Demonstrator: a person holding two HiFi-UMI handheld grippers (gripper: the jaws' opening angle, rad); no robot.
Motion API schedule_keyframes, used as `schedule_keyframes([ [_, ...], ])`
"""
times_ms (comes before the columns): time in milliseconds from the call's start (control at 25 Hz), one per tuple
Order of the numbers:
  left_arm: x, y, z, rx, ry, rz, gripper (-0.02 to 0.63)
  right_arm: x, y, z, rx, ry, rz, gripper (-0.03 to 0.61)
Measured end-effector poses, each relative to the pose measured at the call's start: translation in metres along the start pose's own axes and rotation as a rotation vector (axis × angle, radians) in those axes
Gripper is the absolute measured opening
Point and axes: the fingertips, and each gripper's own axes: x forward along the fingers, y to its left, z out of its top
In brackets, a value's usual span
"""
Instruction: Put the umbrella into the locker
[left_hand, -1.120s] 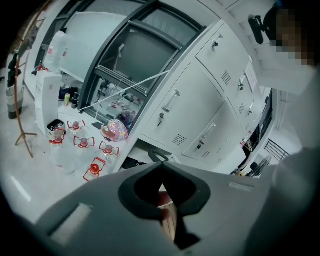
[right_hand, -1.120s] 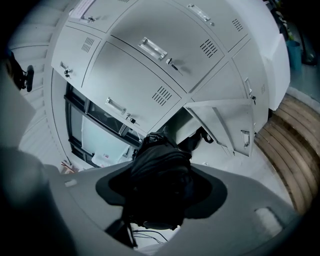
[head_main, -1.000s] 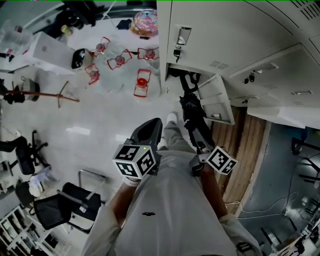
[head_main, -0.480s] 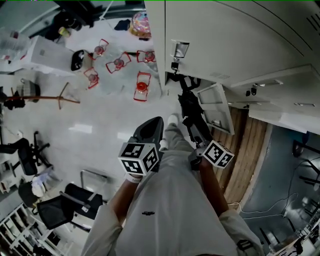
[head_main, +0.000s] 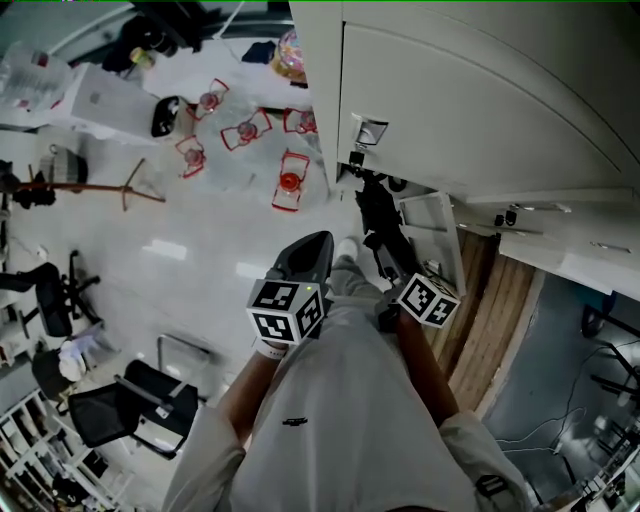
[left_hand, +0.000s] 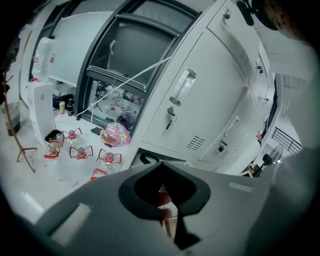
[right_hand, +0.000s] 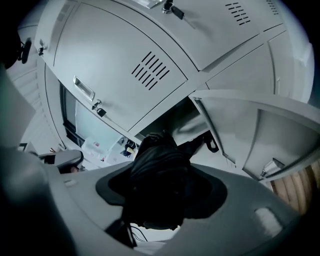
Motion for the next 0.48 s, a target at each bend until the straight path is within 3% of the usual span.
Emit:
schedule_keyframes([
  [480, 0.022, 0.006, -0.009, -0.007, 0.018, 0.046, 0.018, 0.031, -0.004, 0.017, -0.020, 0.010, 0.016, 0.272],
])
